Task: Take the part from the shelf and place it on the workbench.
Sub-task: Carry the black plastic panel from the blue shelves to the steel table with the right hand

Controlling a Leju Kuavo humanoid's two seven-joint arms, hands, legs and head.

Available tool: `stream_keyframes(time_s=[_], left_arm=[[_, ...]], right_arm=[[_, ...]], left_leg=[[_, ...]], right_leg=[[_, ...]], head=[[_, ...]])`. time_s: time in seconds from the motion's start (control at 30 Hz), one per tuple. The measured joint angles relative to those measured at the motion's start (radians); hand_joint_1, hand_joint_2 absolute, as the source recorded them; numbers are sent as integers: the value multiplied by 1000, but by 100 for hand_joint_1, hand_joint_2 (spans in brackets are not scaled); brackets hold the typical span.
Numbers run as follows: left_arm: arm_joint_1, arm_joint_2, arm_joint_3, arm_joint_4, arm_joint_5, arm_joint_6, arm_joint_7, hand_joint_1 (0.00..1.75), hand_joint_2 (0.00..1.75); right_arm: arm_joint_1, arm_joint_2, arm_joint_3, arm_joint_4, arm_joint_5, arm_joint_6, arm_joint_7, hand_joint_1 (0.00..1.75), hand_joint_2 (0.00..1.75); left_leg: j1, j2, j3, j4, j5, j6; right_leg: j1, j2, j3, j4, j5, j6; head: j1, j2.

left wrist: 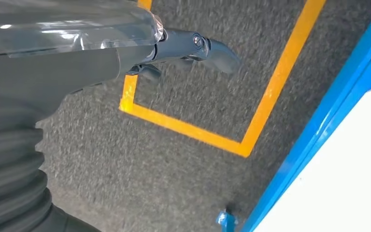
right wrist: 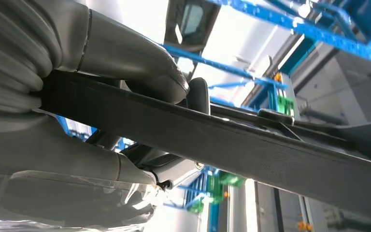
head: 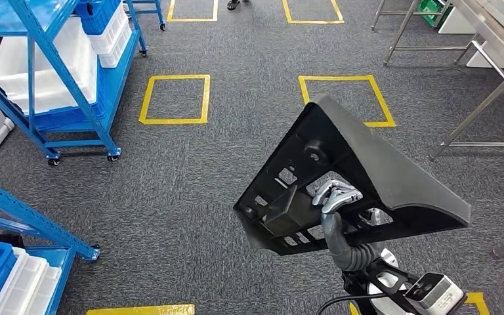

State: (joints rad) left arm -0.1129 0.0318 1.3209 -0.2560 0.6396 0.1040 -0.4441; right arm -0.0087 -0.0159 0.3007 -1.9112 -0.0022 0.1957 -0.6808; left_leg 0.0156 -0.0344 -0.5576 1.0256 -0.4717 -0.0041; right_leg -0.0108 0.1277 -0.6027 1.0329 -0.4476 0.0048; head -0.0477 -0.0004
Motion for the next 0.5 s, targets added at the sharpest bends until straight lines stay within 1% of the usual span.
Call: stream_keyframes(time_s=[0.03, 0.07, 0.1, 0.13, 0.17, 0.2, 0.23, 0.27, 0.3, 0.33, 0.37, 0.4, 0.43, 0.47, 0.5], left_arm=[[-4, -3, 0, 0, 0, -4, -5, 0, 175], [-6, -8, 0, 0, 0, -7, -10, 0, 175], [-7, -13, 0, 0, -1, -10, -14, 0, 175], [-7, -18, 0, 0, -1, -13, -18, 0, 175], [-6, -24, 0, 1, -1, -15, -20, 0, 175], [-5, -29, 0, 1, 0, -17, -21, 0, 175], [-5, -35, 0, 2, 0, -19, -21, 0, 175], [-6, -40, 0, 2, 0, -20, -19, 0, 175], [-8, -45, 0, 2, 0, -18, -16, 0, 175], [-8, -50, 0, 2, -1, -15, -13, 0, 175], [-9, -54, 0, 2, 0, -11, -9, 0, 175], [-9, -57, 0, 2, 0, -9, -7, 0, 175], [-9, -61, 0, 2, 0, -7, -5, 0, 175], [-9, -64, 0, 2, 0, -6, -4, 0, 175], [-10, -66, 1, 2, 0, -4, -1, 0, 175]], right_arm=[[-9, -3, 0, 5, 0, 3, 0, 175, 175], [-21, -6, 0, 10, 0, 4, 0, 175, 175], [-33, -8, 0, 16, -1, 4, 0, 175, 175], [-43, -10, 0, 21, -1, 3, 0, 175, 175], [-49, -12, 0, 27, -1, 2, 0, 175, 175], [-50, -14, 0, 31, 0, 2, 0, 175, 175], [-50, -16, 0, 35, 1, 2, 0, 175, 175], [-50, -18, 1, 39, 1, 3, 0, 175, 175], [-50, -20, 2, 43, 2, 5, 0, 175, 175], [-52, -21, 4, 47, 2, 8, 0, 175, 175], [-54, -21, 7, 51, 2, 11, 0, 175, 175], [-57, -21, 10, 55, 2, 15, 0, 175, 175], [-59, -22, 13, 59, 2, 17, 0, 175, 175], [-60, -22, 15, 62, 2, 18, 0, 175, 175], [-61, -22, 17, 65, 2, 19, 0, 175, 175]], left_leg=[[-1, 9, 1, -4, 3, 7], [-1, 20, 2, -7, 6, 14], [-2, 32, 2, -10, 7, 19], [-4, 43, 3, -10, 6, 22], [-7, 55, 2, -10, 5, 24], [-8, 67, 3, -10, 4, 26], [-10, 78, 4, -10, 2, 26], [-11, 88, 5, -10, 0, 26], [-12, 97, 9, -10, -2, 25], [-14, 106, 12, -10, -5, 24], [-16, 115, 15, -10, -8, 21], [-17, 124, 18, -11, -10, 17], [-19, 133, 19, -12, -12, 12], [-20, 143, 22, -14, -13, 7], [-20, 149, 25, -16, -16, 2]], right_leg=[[-1, -14, -5, 9, -6, 5], [0, -38, -18, 35, -21, 9], [1, -68, -42, 83, -47, 12], [2, -96, -74, 146, -78, 15], [2, -111, -108, 213, -105, 17], [1, -118, -133, 261, -118, 19], [0, -121, -141, 275, -112, 18], [1, -125, -128, 249, -89, 16], [2, -135, -96, 187, -54, 11], [7, -158, -58, 114, -26, 4], [14, -178, -27, 52, -6, -4], [21, -193, -8, 11, 3, -11], [26, -197, -3, -3, 1, -16], [28, -185, -5, -7, 2, -21], [25, -173, -2, -13, 5, -25]], head=[[0, 0], [0, 0], [0, 0], [0, 0], [0, 0], [0, 0], [0, 0], [0, 0], [0, 0], [0, 0], [0, 0], [0, 0], [0, 0], [0, 0], [0, 0]])
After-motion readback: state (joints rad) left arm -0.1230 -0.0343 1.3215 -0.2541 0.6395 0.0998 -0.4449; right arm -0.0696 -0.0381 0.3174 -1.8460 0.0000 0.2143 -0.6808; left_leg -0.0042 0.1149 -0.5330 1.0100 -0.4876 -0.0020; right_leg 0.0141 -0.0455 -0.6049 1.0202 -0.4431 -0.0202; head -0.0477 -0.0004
